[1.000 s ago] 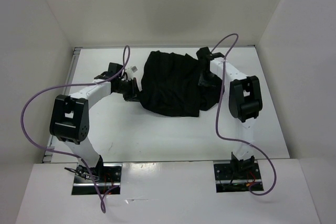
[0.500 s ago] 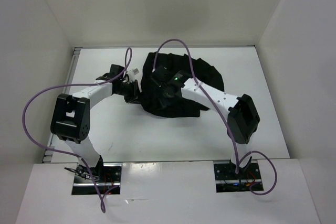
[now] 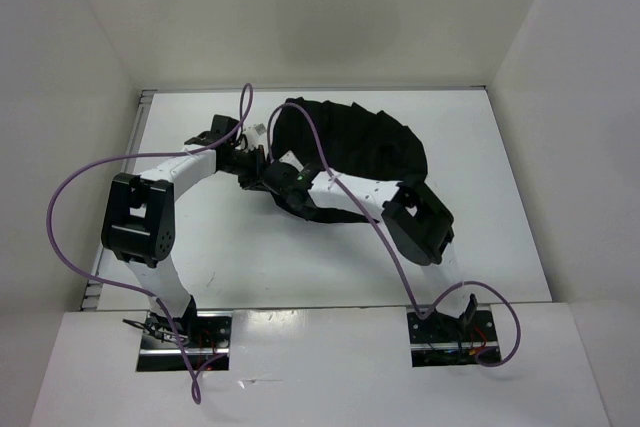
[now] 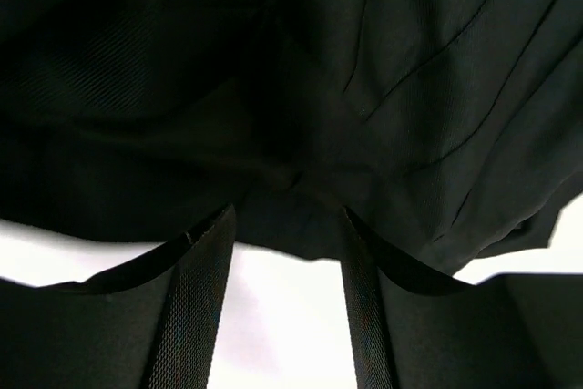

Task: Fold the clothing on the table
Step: Flatten the skirt out

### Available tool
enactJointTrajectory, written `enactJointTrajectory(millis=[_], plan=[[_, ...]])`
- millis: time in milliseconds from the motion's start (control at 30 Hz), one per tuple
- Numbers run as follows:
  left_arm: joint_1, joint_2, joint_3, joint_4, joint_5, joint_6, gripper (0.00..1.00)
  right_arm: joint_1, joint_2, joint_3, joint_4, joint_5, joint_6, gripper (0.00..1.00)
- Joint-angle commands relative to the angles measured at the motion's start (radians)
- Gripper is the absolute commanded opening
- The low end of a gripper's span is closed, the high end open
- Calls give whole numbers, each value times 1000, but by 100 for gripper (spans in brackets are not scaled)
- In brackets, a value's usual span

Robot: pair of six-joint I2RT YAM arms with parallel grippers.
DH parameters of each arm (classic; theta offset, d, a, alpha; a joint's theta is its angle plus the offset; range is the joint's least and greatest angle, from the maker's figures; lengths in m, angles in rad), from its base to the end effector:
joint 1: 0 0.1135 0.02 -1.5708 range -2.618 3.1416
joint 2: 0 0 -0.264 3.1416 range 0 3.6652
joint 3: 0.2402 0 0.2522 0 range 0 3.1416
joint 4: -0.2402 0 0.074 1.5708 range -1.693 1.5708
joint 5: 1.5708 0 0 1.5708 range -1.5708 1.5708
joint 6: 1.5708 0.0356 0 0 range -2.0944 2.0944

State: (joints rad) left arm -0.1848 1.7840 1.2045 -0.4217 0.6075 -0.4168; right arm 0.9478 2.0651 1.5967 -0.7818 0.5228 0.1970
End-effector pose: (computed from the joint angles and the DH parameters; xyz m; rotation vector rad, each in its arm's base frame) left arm 0.3593 -0.0878 0.2007 -0.0639 2.6107 -1.0041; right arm 0.2618 0.3339 0.1893 -0.8398 2.4345 -0.3533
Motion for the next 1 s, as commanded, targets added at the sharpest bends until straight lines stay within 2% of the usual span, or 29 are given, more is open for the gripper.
enactJointTrajectory(millis=[0, 233, 367, 467, 500, 567, 767, 967], plan=[[5, -5, 33, -8, 15, 30, 0, 16, 39, 22, 78, 196, -27, 54], [5, -14, 15, -17, 15, 39, 0, 16, 98, 68, 162, 304, -54, 51], [5, -23, 6, -17, 15, 39, 0, 16, 122, 91, 187, 339, -54, 44], [5, -23, -3, -17, 24, 39, 0, 5, 135, 112, 199, 339, -64, 26], [5, -23, -3, -17, 25, 39, 0, 5, 135, 121, 199, 320, -64, 7], [5, -34, -14, -17, 25, 39, 0, 5, 96, 134, 168, 280, -64, 0], [33, -25, -14, -8, 14, 39, 0, 5, -101, 105, 70, 168, -33, 0], [53, -24, 17, -8, 14, 39, 0, 5, -265, -15, -37, 15, 1, 0]])
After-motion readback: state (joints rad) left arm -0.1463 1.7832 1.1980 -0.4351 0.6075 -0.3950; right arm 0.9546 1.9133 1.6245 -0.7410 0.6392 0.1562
